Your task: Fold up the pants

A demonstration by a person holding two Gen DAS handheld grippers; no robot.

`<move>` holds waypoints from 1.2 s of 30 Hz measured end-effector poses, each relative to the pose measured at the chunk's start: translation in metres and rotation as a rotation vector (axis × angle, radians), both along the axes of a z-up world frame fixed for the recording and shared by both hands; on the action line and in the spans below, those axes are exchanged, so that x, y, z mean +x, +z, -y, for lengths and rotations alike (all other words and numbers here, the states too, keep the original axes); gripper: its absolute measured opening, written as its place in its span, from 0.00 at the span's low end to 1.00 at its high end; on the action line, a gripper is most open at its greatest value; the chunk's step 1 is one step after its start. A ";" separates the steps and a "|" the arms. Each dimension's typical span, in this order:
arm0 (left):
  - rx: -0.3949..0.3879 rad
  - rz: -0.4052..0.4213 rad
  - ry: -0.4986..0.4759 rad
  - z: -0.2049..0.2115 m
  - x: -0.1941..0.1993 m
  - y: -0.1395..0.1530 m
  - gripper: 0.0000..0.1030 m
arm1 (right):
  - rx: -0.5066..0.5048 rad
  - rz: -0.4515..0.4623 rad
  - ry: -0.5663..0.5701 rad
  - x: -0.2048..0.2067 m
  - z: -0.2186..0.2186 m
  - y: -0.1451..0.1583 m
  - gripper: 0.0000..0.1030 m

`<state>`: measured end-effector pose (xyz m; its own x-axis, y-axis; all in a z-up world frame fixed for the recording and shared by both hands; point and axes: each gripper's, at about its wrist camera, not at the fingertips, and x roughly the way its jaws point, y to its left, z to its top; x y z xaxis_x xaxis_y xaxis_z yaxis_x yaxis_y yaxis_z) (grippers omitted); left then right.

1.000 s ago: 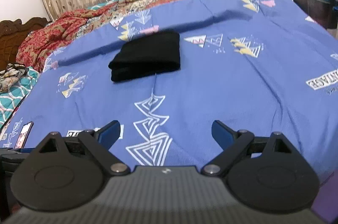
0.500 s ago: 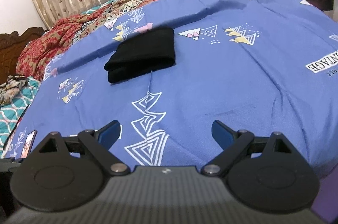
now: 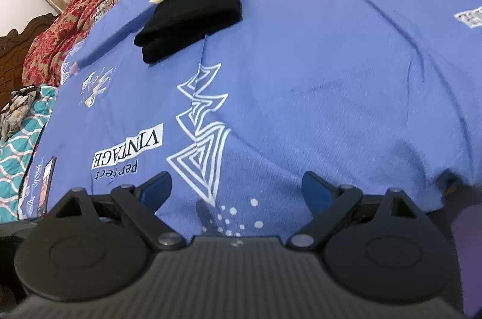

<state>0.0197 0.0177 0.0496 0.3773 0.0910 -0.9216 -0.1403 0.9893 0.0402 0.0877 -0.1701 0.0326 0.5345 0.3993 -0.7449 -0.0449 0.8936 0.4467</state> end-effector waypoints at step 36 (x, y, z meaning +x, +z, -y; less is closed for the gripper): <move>-0.097 -0.003 0.035 -0.034 -0.003 -0.012 1.00 | -0.105 0.017 0.070 0.006 -0.032 0.008 0.89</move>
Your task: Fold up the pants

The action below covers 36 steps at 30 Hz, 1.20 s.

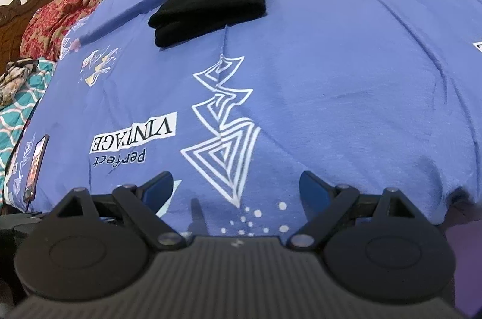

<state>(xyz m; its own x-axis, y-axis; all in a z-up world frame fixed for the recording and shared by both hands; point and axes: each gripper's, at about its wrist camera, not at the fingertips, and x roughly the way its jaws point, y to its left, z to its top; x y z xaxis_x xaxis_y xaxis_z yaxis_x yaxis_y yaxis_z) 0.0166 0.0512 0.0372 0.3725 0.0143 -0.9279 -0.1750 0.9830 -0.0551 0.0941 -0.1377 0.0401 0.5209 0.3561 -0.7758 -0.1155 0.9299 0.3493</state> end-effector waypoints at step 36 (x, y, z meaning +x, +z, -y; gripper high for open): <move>0.069 -0.016 -0.027 0.012 -0.001 0.005 1.00 | 0.053 0.001 -0.031 -0.003 0.011 -0.002 0.89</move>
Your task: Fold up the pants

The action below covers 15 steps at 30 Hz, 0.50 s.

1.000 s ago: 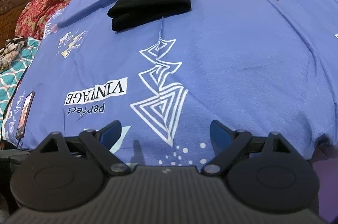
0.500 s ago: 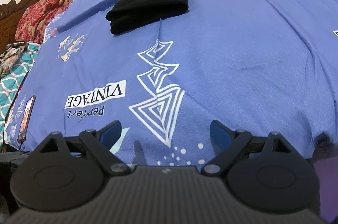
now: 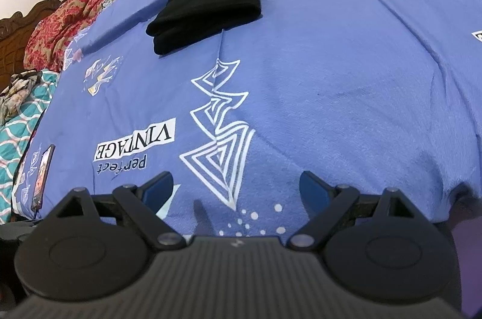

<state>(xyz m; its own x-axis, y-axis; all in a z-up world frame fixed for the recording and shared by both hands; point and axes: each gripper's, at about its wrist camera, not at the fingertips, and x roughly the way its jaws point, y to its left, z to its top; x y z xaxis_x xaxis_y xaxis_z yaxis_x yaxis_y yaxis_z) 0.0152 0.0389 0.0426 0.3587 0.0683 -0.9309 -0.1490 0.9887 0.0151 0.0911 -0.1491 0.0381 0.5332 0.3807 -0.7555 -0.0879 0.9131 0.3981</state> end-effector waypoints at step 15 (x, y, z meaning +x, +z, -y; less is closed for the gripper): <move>-0.003 -0.020 -0.018 0.004 0.000 -0.003 1.00 | 0.016 -0.011 0.000 0.000 0.007 -0.003 0.89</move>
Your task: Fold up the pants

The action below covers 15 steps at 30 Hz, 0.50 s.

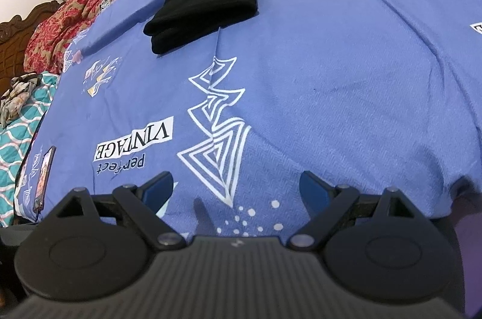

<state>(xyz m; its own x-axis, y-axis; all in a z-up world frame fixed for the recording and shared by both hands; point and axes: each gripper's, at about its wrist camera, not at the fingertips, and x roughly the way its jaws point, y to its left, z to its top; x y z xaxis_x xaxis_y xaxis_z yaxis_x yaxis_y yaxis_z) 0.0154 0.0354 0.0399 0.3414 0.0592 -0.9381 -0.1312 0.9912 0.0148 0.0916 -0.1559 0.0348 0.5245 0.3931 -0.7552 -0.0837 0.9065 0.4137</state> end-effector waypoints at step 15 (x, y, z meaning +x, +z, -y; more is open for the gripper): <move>0.011 0.005 0.010 0.002 -0.001 0.002 1.00 | 0.001 0.010 -0.003 0.001 0.004 0.002 0.89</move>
